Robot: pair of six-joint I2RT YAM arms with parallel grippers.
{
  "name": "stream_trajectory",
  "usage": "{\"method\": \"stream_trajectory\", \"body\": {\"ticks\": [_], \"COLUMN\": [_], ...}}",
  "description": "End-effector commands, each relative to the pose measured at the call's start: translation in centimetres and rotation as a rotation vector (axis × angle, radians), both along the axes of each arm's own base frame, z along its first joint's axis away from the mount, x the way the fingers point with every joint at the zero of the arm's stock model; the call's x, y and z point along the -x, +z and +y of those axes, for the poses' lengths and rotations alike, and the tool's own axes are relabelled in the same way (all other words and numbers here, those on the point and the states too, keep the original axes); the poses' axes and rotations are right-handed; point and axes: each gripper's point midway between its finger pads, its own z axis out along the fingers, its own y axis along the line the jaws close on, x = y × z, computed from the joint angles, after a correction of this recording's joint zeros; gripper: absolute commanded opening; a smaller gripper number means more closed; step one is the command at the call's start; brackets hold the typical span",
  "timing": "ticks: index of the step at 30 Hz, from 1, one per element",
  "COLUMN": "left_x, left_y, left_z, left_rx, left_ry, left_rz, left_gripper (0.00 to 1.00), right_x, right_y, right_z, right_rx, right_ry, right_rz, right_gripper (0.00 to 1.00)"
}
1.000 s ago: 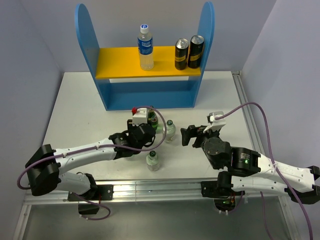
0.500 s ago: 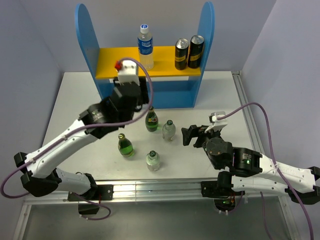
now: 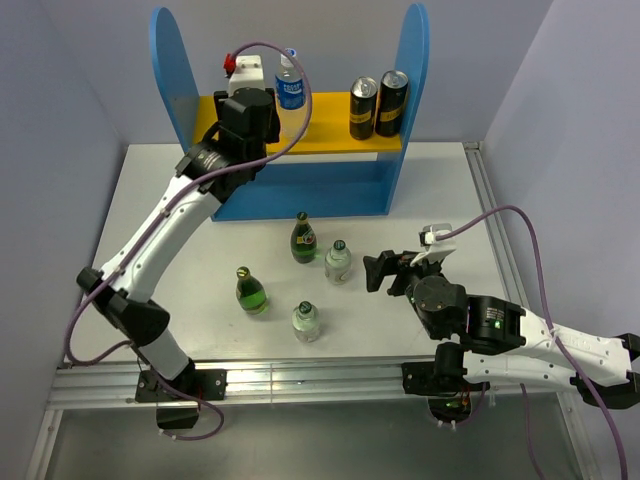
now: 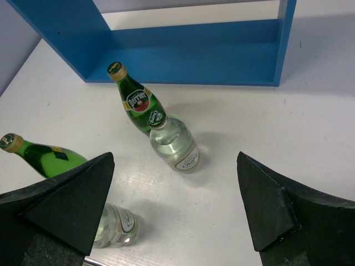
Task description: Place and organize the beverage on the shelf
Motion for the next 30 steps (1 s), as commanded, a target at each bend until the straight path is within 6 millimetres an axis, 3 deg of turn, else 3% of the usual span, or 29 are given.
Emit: {"method": "stream_trajectory", "body": {"ticks": [1,12,19,22,25,26,29,30], "left_x": [-1.6,-5.2,-8.1,-8.9,-9.1,-9.2,-9.2,-9.3], "left_y": [6.6,7.0,4.2,2.7,2.1,1.9,1.8,1.7], "left_z": [0.7,2.0,2.6,2.9,2.7,2.6,2.7,2.6], "left_rx": [0.119,0.151,0.188,0.197,0.206,0.207,0.211,0.211], "left_ry": [0.001,0.031,-0.012,-0.018,-0.047,-0.054,-0.063,-0.065], "left_rz": [-0.182,-0.2,-0.13,-0.095,-0.081,-0.076,-0.071,-0.07], "left_gripper": [0.0,0.0,0.03,0.09,0.4,0.58,0.85,0.88], "right_x": [0.0,0.2,0.3,0.3,0.3,0.3,0.3,0.3], "right_y": [0.1,-0.3,-0.5,-0.5,-0.5,-0.6,-0.6,-0.6], "right_z": [0.2,0.6,0.7,0.7,0.7,0.7,0.8,0.7], "right_rx": [-0.019,-0.008,0.0,0.0,0.004,0.004,0.006,0.007], "right_ry": [-0.007,0.007,0.007,0.009,0.006,0.007,0.005,0.005], "right_rz": [-0.005,0.002,0.004,0.004,0.003,0.005,0.005,0.005], "right_gripper": [0.98,0.98,0.98,0.98,0.98,0.98,0.98,0.98]}}
